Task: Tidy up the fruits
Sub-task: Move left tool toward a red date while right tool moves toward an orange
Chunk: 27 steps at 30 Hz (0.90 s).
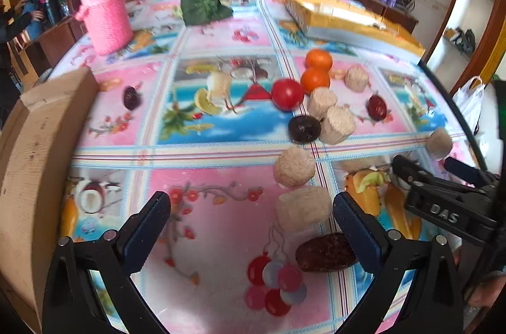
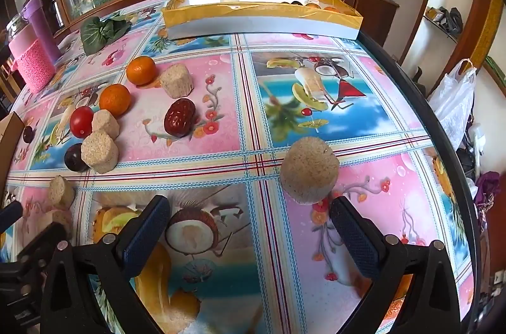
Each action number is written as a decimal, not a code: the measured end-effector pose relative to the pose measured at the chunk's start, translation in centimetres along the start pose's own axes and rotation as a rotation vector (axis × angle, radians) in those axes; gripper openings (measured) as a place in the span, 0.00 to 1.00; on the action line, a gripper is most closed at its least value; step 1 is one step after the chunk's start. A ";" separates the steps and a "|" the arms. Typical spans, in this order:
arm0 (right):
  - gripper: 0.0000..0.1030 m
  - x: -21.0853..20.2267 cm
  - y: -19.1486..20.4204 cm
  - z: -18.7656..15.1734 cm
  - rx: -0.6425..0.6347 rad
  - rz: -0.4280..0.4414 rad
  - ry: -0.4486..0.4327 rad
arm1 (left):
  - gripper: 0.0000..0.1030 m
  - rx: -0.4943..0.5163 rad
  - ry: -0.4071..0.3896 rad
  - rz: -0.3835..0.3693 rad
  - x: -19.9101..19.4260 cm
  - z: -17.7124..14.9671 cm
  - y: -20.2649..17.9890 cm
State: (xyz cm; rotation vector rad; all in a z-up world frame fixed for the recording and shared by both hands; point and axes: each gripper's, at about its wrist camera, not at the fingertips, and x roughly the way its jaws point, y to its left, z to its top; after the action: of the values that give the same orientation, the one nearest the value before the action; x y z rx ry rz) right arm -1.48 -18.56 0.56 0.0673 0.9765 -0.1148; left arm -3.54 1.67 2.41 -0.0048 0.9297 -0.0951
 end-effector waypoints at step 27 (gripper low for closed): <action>0.99 -9.2 2.2 -3.5 0.004 0.036 -0.214 | 1.00 -0.108 -0.365 0.039 -12.3 -2.4 4.4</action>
State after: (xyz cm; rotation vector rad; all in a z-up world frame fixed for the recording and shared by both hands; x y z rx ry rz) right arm -9.13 -15.39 6.23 0.0749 0.7609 -0.0890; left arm -12.41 7.19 10.66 -0.1014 0.5685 -0.0064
